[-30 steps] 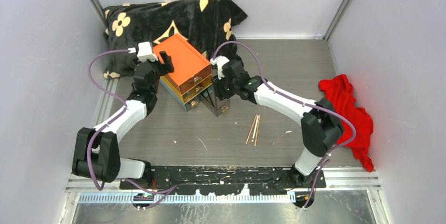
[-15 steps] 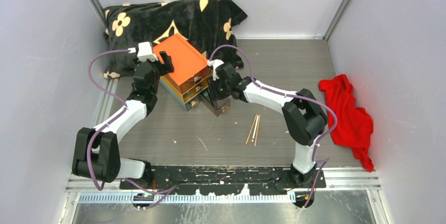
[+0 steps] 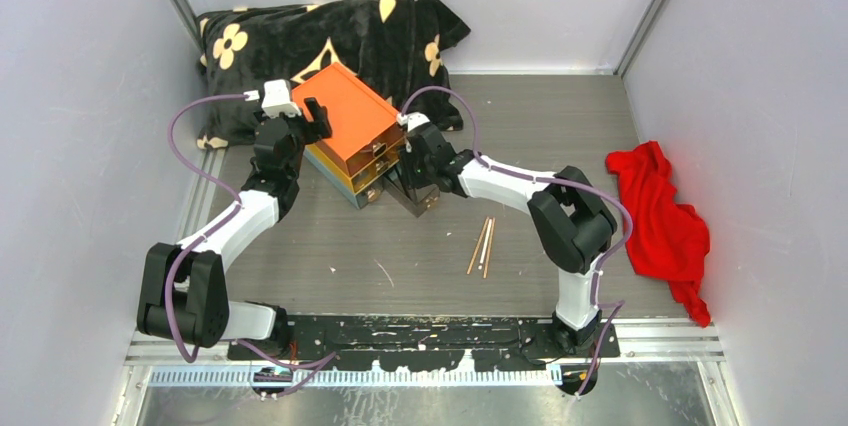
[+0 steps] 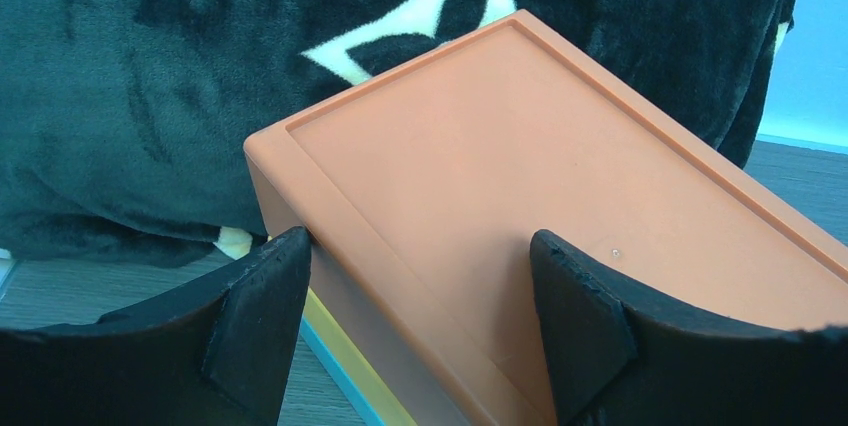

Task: Organize the makeup
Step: Place the makeup brush in the drawer.

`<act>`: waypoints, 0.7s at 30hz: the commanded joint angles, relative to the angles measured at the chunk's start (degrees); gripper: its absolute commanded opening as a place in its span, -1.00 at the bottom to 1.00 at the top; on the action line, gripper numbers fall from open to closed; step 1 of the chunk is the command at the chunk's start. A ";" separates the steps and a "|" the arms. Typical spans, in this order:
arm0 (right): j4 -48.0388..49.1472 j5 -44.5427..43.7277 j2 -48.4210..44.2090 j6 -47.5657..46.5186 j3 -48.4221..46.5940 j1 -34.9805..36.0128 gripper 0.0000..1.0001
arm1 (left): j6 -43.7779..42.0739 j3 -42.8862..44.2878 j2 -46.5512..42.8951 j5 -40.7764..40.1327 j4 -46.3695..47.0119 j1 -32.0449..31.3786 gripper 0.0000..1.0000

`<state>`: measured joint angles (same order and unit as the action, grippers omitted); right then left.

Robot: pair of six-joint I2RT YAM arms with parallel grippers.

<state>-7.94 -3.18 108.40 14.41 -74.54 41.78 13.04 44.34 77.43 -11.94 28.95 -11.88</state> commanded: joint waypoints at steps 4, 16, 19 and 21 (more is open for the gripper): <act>8.88 -7.56 0.06 2.95 5.20 1.91 -0.27 | -2.96 -3.56 3.62 7.42 -16.12 -1.66 0.55; 10.73 -11.87 0.04 2.68 6.22 3.31 -0.58 | -2.92 -3.64 3.56 7.35 -16.03 -1.61 0.56; 10.09 -12.22 -0.79 2.43 6.09 3.36 -0.74 | -2.92 -3.56 3.64 7.36 -16.10 -1.66 0.56; 9.83 -12.45 -1.56 2.25 6.31 3.39 -0.83 | -2.91 -3.63 3.69 7.35 -16.05 -1.66 0.56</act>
<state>-0.10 -14.35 109.01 16.71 -68.23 45.15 13.04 44.29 77.36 -11.68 28.86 -11.88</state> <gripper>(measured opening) 0.136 0.781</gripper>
